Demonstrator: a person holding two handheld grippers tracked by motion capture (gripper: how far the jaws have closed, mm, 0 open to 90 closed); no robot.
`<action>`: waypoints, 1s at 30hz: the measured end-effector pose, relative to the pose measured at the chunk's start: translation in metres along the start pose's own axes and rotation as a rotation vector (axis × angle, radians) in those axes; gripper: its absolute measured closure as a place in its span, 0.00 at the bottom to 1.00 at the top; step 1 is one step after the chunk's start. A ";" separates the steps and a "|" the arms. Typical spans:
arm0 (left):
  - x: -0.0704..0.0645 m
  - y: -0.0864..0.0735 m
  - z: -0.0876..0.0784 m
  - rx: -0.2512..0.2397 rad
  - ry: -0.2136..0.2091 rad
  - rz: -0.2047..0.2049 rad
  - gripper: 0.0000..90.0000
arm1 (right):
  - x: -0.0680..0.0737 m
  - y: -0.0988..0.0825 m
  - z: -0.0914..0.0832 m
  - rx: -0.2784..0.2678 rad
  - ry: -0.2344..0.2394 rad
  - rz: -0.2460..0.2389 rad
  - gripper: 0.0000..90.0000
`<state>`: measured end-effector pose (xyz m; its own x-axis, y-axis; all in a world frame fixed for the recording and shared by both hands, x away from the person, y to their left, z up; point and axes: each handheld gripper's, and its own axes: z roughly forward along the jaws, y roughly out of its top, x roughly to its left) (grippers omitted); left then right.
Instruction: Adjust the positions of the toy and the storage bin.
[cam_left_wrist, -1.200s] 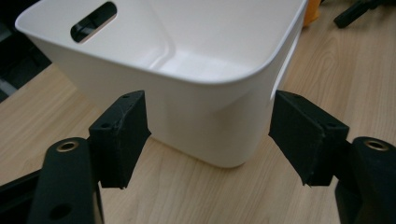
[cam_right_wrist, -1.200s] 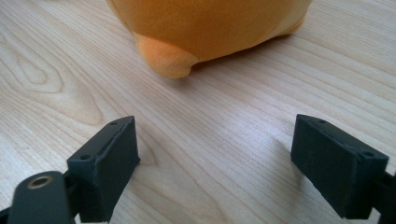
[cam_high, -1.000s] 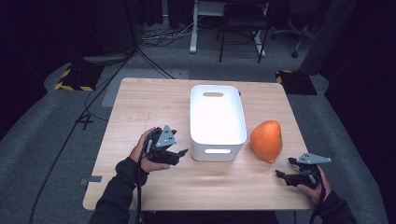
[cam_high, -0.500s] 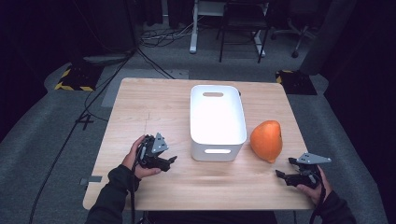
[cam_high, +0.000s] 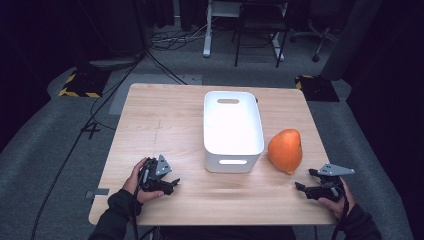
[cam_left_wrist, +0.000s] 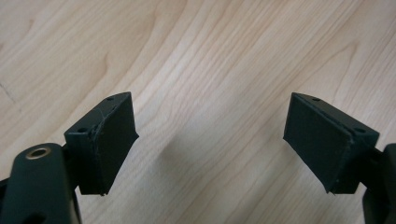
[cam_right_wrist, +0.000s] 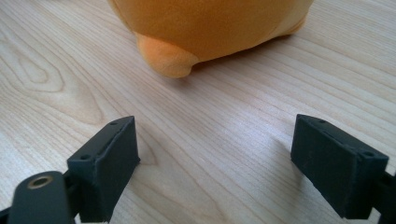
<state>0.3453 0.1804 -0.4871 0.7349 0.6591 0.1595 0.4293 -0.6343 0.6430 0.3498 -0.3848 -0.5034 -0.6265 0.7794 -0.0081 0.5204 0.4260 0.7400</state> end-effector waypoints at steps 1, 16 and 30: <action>0.001 -0.004 0.001 0.009 0.005 -0.004 0.19 | 0.000 0.000 0.000 0.000 0.000 0.001 0.17; 0.003 -0.032 -0.006 -0.028 -0.044 -0.230 0.16 | 0.000 0.001 0.001 0.000 -0.002 -0.002 0.17; 0.004 -0.033 -0.007 -0.031 -0.027 -0.231 0.17 | 0.001 0.002 0.000 0.013 -0.016 0.011 0.17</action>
<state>0.3310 0.2067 -0.5024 0.6329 0.7741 -0.0149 0.5718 -0.4544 0.6830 0.3501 -0.3835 -0.5023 -0.6118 0.7909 -0.0109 0.5345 0.4235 0.7314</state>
